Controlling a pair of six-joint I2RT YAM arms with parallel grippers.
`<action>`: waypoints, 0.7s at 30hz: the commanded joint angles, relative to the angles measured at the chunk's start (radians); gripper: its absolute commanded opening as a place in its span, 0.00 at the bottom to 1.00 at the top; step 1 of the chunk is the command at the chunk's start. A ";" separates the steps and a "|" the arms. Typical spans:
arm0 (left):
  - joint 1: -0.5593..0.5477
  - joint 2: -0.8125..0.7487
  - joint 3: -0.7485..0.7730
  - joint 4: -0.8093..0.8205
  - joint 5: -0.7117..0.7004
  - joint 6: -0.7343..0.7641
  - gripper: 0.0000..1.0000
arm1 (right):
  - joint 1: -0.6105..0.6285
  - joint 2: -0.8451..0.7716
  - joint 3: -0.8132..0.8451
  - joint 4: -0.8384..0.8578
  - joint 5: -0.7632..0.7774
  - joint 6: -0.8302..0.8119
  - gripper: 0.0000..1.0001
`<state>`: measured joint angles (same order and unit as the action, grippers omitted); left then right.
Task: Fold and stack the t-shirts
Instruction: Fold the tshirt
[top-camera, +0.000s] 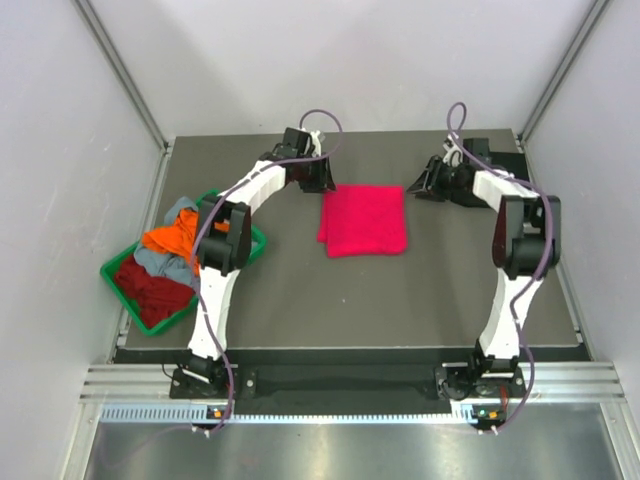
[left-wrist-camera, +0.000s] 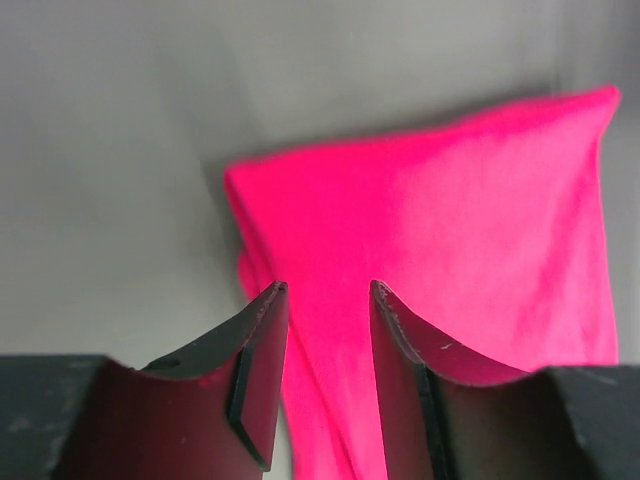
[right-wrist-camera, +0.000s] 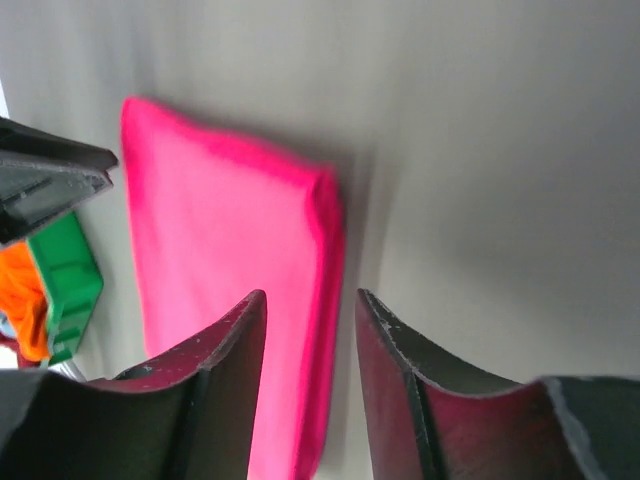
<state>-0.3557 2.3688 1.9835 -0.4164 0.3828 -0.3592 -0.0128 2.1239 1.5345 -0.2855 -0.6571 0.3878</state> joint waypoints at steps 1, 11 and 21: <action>-0.017 -0.204 0.011 -0.127 -0.042 0.058 0.43 | -0.010 -0.192 -0.089 -0.063 0.043 -0.050 0.42; -0.184 -0.471 -0.512 0.094 0.028 -0.007 0.42 | 0.062 -0.481 -0.454 0.037 -0.064 -0.035 0.40; -0.217 -0.325 -0.699 0.083 -0.136 -0.023 0.35 | 0.083 -0.371 -0.674 0.154 -0.009 -0.066 0.40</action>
<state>-0.6018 2.0155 1.3331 -0.3325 0.3717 -0.3946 0.0711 1.7390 0.8742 -0.2070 -0.7025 0.3573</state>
